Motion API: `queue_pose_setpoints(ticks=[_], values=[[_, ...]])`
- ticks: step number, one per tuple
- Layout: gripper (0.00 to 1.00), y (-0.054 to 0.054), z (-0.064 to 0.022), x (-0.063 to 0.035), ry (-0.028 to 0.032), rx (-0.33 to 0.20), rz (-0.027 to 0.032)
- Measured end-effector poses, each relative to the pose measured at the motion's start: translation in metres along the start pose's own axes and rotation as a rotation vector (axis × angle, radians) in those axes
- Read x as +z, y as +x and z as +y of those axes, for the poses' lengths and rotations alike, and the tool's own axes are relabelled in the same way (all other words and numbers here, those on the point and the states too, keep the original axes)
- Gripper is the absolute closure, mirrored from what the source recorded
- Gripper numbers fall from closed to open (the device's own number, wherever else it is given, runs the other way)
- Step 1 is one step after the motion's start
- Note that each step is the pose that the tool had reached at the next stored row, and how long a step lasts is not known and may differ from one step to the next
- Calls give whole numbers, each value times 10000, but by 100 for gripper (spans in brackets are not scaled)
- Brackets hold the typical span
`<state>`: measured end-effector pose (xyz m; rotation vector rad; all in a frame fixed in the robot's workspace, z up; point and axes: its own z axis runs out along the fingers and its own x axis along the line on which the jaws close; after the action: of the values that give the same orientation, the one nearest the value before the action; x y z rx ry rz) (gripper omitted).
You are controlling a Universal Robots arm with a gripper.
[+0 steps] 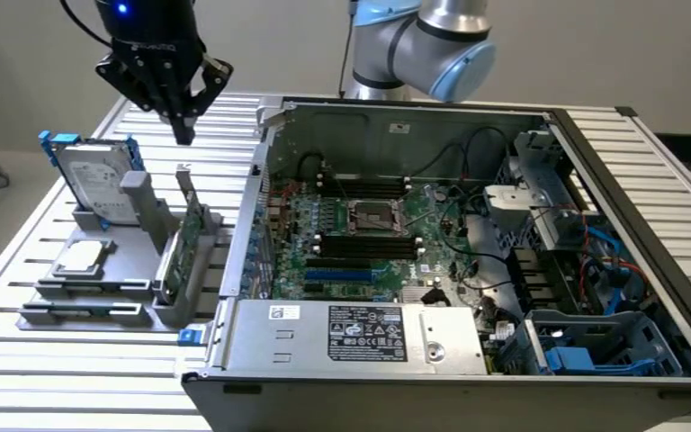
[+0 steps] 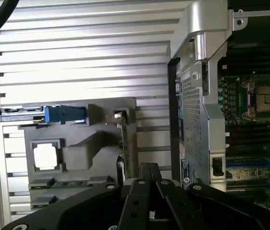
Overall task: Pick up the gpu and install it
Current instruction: 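Reach for the gpu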
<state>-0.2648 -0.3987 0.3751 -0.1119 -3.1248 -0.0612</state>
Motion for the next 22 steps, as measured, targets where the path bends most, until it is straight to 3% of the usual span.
queue_pose_setpoints(ticks=[8, 11, 18, 22], values=[[89, 337, -27, 62, 38, -5, 83], [89, 347, -29, 66, 79, -141, 132], [89, 349, -29, 67, 255, -1199, 156], [89, 358, -30, 70, 352, -1381, 163]])
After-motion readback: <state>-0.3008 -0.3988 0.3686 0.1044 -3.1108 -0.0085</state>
